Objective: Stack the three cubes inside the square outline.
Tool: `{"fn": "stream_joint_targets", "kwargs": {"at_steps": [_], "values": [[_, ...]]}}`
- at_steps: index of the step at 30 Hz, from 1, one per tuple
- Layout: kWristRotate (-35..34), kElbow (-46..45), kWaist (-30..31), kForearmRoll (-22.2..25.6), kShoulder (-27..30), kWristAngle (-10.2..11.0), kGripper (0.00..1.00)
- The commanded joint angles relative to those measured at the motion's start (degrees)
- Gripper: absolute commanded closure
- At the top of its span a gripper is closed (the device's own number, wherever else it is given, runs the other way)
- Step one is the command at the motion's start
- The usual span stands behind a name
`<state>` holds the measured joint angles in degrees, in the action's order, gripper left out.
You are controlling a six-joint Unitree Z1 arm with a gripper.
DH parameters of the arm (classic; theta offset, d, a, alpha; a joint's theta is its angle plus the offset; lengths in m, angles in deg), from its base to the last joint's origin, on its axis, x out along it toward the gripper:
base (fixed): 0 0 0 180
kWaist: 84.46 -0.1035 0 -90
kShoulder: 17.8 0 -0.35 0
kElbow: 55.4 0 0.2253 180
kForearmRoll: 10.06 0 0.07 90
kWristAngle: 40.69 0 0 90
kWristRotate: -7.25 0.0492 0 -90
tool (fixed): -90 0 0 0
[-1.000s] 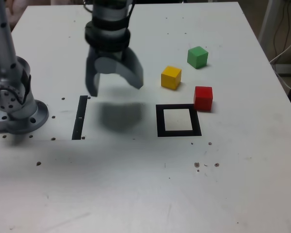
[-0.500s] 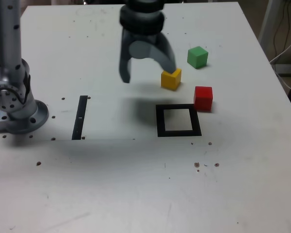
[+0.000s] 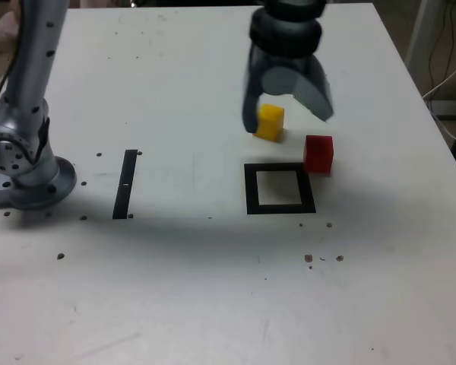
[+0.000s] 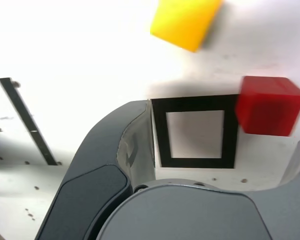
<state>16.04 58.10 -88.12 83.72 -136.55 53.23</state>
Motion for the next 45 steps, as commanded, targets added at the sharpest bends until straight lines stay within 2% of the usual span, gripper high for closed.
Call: {"fn": "stream_joint_targets", "kwargs": {"at_steps": [1,13,27,39,45], "values": [[0.09,1.64,0.60,0.39,-1.57,-0.27,0.01],[0.09,7.04,2.28,0.59,-7.11,-1.71,0.01],[-0.25,8.98,2.27,-0.27,-11.60,-1.40,0.04],[-1.60,9.69,2.08,-0.36,-12.78,-0.74,0.24],[-2.32,10.17,2.08,-0.37,-13.19,0.21,0.39]]}}
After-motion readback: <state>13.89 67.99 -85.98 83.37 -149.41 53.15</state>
